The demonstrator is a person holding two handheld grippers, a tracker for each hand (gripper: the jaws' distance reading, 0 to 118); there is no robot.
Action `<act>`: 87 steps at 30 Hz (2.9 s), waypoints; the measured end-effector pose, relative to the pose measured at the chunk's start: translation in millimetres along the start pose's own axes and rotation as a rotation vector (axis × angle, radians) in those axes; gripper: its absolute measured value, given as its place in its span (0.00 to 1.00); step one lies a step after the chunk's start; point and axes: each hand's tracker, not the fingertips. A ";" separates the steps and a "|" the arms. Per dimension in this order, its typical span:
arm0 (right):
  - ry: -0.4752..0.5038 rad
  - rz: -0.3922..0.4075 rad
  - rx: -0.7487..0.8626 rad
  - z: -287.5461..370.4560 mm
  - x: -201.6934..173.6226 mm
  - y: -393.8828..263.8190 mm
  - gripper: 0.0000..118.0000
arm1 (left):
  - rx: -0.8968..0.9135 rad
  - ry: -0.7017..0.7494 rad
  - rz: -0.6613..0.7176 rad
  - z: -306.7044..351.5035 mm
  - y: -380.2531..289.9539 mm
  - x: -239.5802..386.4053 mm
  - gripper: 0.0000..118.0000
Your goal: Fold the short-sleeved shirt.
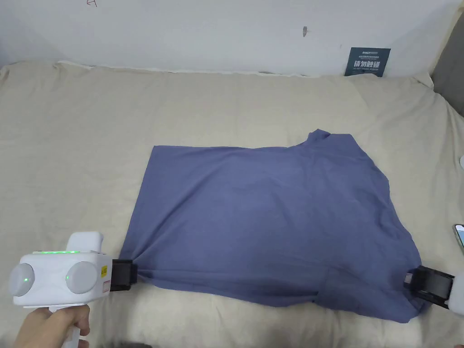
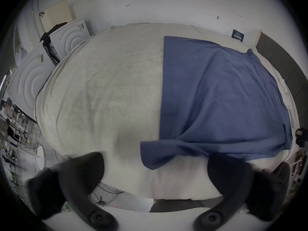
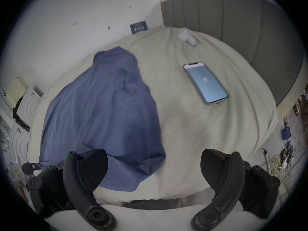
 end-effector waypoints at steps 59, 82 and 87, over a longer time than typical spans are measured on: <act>0.024 0.375 -0.179 -50.9 -22.4 -11.2 0.40 | -0.096 -0.124 0.096 -9.3 2.4 -2.7 0.00; 0.118 0.318 -0.105 3.2 -32.4 44.9 0.07 | -0.007 -0.154 0.076 22.1 48.0 -12.1 0.00; 0.116 0.299 -0.083 -10.9 -53.0 81.8 0.07 | 0.021 -0.147 0.060 13.7 82.6 -4.3 0.00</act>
